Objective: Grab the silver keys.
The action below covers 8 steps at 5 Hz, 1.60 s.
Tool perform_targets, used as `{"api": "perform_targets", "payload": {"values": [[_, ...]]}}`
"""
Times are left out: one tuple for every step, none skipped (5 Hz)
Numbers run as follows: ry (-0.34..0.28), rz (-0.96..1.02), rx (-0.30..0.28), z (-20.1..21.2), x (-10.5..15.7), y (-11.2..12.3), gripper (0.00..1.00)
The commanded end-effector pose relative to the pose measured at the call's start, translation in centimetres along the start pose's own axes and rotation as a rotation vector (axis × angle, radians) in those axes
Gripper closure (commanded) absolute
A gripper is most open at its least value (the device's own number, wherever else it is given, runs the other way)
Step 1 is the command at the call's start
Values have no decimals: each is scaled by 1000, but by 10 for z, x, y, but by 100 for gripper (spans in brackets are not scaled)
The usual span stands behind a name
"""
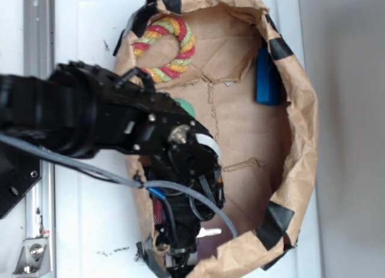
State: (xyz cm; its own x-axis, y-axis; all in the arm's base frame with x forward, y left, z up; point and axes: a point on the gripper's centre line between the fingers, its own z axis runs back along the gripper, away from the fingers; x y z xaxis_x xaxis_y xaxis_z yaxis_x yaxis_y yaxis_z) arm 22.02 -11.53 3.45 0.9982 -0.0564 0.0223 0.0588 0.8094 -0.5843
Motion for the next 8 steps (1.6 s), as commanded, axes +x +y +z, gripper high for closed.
{"api": "perform_targets", "payload": {"values": [[28,-50,11,2,-5,1,100],[7,-64,19,9,-3,0,100],[-36,-51,41,21,5,3,100],[-106,-17,67,42,18,7,100],[-208,29,111,66,30,14,100],[-297,60,143,92,37,17,100],[-383,62,171,118,49,10,100],[-366,40,140,142,37,-11,100]]}}
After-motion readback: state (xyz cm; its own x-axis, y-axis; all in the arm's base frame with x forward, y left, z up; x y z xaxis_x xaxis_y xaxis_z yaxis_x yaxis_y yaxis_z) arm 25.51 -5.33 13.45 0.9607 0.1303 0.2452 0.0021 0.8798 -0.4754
